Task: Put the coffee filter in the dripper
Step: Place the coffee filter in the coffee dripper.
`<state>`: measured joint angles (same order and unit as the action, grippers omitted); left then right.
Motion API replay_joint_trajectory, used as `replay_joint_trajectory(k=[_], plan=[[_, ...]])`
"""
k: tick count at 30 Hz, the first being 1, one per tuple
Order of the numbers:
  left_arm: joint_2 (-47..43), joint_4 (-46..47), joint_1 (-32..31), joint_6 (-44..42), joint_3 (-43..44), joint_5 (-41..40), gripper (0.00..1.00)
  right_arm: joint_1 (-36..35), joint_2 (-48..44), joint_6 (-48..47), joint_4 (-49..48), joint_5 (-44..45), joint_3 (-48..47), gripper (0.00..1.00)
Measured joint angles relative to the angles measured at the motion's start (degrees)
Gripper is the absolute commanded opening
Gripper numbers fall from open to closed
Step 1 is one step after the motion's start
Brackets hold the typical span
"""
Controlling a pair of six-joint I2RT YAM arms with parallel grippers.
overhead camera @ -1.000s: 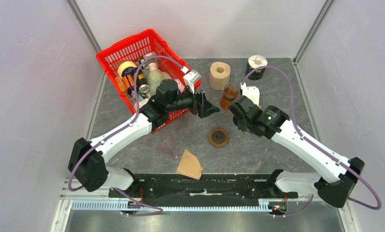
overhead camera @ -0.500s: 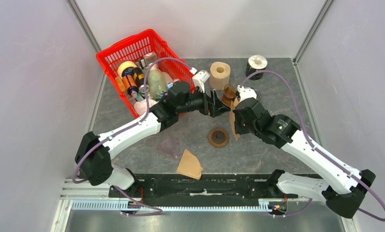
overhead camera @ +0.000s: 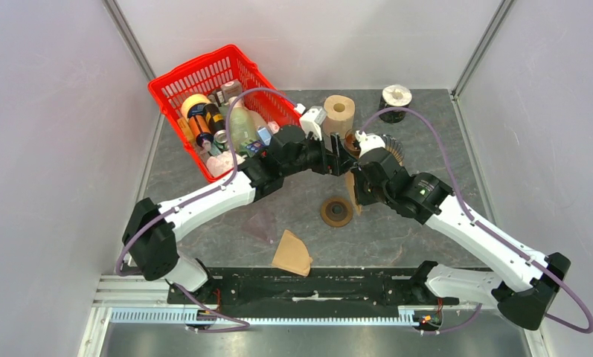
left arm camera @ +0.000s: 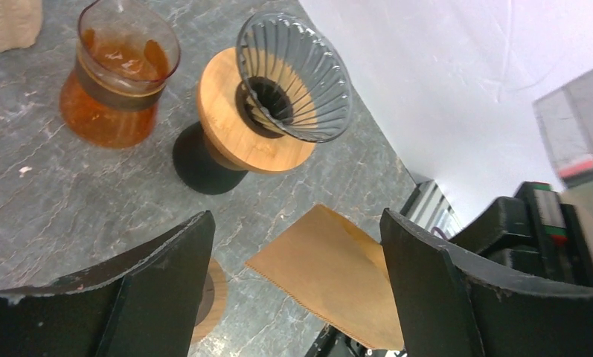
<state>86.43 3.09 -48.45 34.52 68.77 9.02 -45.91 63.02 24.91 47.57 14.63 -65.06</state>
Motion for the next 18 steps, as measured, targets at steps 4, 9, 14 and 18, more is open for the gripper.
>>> replay_joint_trajectory(k=[4,9,14,18], plan=[[0.37,-1.68,-0.92,-0.11,0.24,-2.82,0.88,0.00,0.07,-0.02,-0.37,0.55,0.00,0.00],[0.20,-2.56,-1.57,-0.96,0.02,-4.61,0.88,0.00,0.04,0.17,-0.35,1.33,0.00,0.00],[-0.98,-2.93,-1.57,-1.29,-1.95,-4.96,0.89,0.00,0.04,0.61,-0.37,1.92,0.00,0.00],[-1.97,-2.97,-1.57,-1.66,-2.80,-4.50,0.89,0.00,0.04,1.05,-0.37,1.92,0.00,0.00]])
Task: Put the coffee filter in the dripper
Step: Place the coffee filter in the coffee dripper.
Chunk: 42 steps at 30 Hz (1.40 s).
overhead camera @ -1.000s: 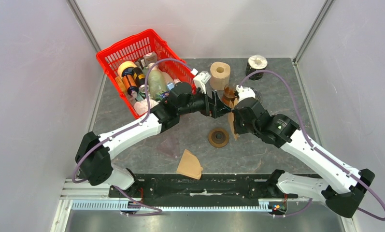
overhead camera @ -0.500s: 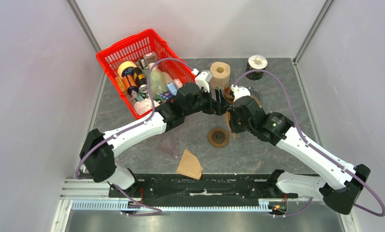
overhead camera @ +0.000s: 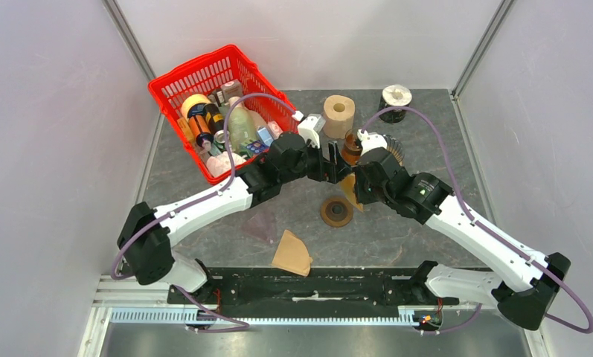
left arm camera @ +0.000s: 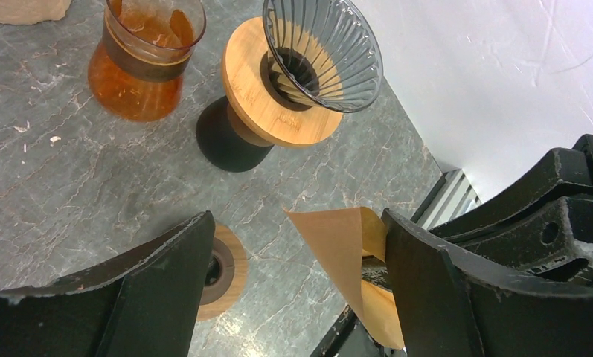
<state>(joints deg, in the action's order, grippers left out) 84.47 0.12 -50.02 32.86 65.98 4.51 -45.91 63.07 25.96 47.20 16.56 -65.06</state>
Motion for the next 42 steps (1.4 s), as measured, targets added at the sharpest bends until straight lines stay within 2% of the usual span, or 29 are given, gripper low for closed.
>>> replay_joint_trajectory(k=[5,15,32,42], plan=[[-0.24,0.15,0.00,-0.63,-0.17,0.83,0.89,0.00,0.00,0.61,0.00,0.00,0.00,0.00],[-2.49,4.83,-0.04,-0.98,-4.37,7.69,0.89,0.00,-0.20,1.62,0.09,-0.28,0.02,0.00],[-6.54,8.81,-0.52,-2.58,-10.03,10.49,0.89,0.00,-0.79,2.73,0.00,-1.38,0.52,0.00],[-6.58,9.44,-0.70,-3.37,-10.12,10.29,0.88,0.00,-1.95,2.80,-0.66,-3.13,0.55,0.00]])
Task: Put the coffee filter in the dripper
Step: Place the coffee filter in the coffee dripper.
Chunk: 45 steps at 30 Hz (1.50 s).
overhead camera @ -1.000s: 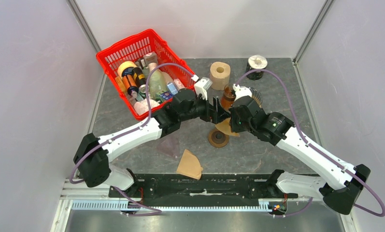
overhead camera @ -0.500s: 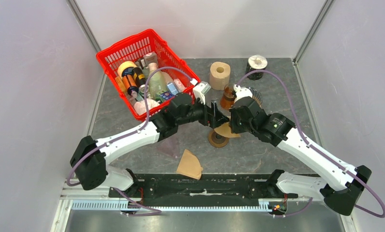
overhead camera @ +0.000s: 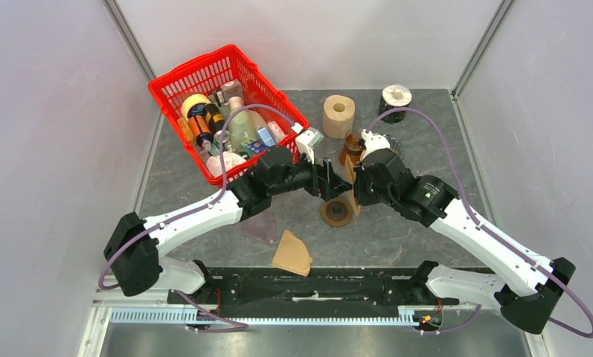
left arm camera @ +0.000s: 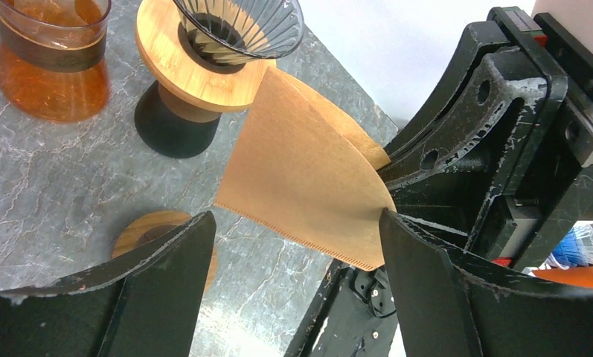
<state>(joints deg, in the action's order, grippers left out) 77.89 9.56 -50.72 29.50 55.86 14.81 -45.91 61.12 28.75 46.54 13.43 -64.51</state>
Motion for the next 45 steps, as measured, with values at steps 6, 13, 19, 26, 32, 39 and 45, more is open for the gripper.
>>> replay_joint_trajectory(k=[6,13,19,26,32,39,45], plan=[[0.07,-0.02,-0.48,0.07,0.00,-1.53,0.88,0.00,0.09,-0.04,-0.37,-0.26,0.00,0.00],[-0.07,-0.28,-0.52,1.33,0.04,-4.52,0.88,0.00,0.22,-0.09,-0.59,0.22,0.39,0.00],[-0.02,-0.46,-0.55,3.23,1.90,-5.99,0.87,0.00,0.79,-0.13,-0.61,0.42,0.74,0.00],[2.10,-0.74,-0.57,4.02,5.33,-7.28,0.83,0.00,0.83,-0.31,-0.61,0.48,1.01,0.00],[3.06,-3.15,-1.40,3.89,5.79,-8.35,0.81,0.00,0.83,-0.28,-0.61,1.49,1.01,0.00],[3.06,-5.75,-2.16,2.32,5.79,-10.69,0.73,0.00,0.83,-0.24,-0.61,2.03,1.01,0.00],[3.06,-8.48,-2.62,0.39,5.90,-14.84,0.70,0.00,0.83,-0.24,-0.61,2.08,1.01,0.00]])
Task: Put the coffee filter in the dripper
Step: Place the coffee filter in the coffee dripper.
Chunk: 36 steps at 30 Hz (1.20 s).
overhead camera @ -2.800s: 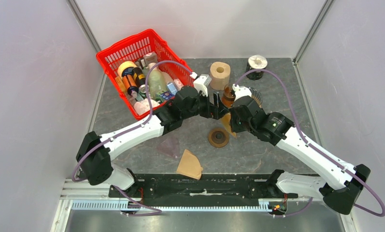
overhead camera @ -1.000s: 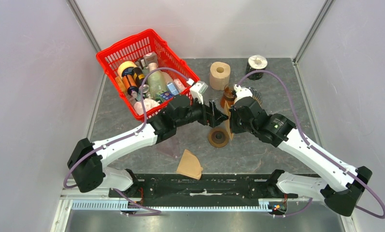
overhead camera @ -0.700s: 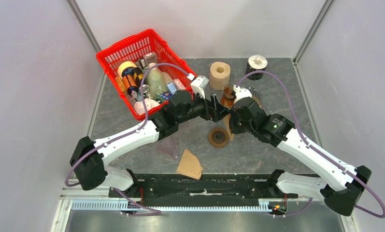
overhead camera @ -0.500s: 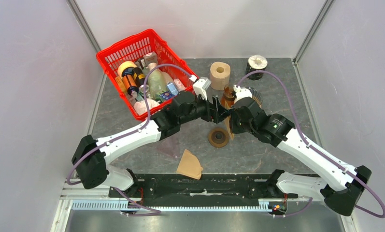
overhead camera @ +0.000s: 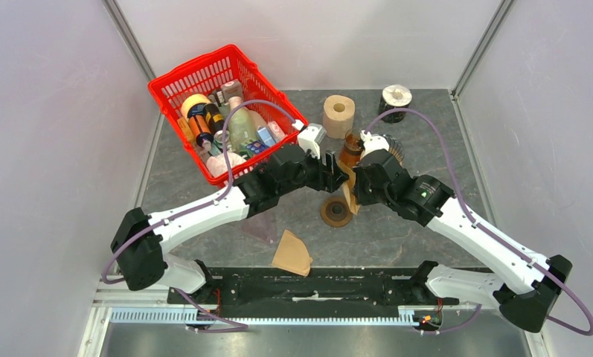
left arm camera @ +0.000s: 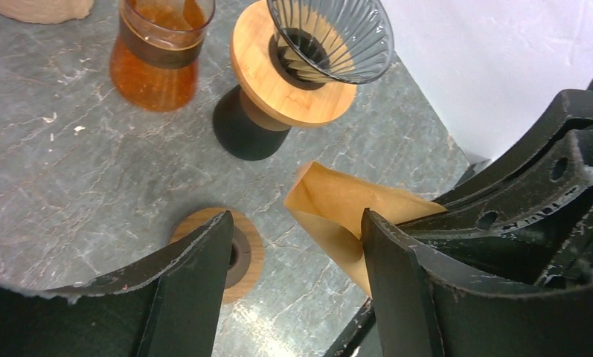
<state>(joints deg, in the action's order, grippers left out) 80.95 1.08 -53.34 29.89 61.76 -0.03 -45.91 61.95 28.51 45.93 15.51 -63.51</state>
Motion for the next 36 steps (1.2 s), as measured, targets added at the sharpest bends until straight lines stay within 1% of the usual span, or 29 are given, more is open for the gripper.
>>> replay_joint_trajectory(k=[7,12,21,27,36], plan=[[0.04,-3.23,-1.60,-2.23,1.01,-4.13,0.69,0.00,0.48,0.15,0.02,1.40,-0.04,0.00],[0.17,-4.90,-1.90,-2.69,2.29,-4.24,0.69,0.00,2.08,0.20,0.85,3.91,-0.20,0.00],[3.80,-5.70,-2.14,-2.73,4.70,-4.50,0.67,0.00,2.38,-0.04,1.22,4.04,-0.20,0.00],[4.09,-6.84,-2.95,-2.80,5.07,-5.11,0.67,0.00,2.34,-0.07,1.25,4.13,-0.20,0.00],[5.46,-6.78,-3.28,-2.78,5.92,-5.49,0.55,0.00,0.00,-0.17,-1.03,2.78,0.22,0.00]])
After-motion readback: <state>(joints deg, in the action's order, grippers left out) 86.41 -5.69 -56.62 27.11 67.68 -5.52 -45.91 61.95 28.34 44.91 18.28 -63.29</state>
